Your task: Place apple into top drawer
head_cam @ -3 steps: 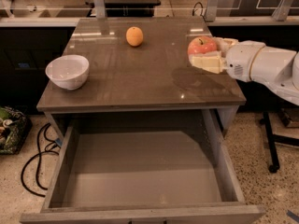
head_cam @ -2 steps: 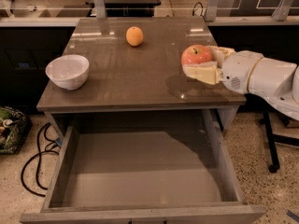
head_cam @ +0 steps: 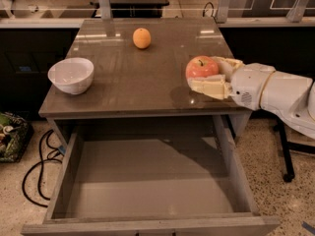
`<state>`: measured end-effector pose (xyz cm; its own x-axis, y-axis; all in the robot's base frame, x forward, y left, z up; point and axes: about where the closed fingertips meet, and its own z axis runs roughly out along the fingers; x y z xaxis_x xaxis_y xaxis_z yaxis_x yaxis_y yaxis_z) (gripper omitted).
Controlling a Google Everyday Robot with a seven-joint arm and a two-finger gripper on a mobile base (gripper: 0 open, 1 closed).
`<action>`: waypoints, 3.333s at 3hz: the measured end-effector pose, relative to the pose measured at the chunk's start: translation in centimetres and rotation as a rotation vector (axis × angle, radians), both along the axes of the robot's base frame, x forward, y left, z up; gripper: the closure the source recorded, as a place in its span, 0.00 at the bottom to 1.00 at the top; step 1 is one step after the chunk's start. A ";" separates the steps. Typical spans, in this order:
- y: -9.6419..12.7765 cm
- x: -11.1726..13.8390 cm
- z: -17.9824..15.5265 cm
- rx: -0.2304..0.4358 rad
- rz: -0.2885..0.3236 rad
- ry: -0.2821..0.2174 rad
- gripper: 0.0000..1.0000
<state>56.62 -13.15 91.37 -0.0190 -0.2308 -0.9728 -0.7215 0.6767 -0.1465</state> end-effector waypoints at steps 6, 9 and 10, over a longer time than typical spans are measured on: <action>6.2 -10.2 -15.7 -0.159 0.197 0.161 1.00; 9.7 -7.3 -24.4 -0.126 0.215 0.242 1.00; 11.5 -6.1 -25.7 -0.113 0.252 0.224 1.00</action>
Offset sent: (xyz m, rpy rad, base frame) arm -0.0798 0.0432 -0.0363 -0.0743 0.0203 0.1050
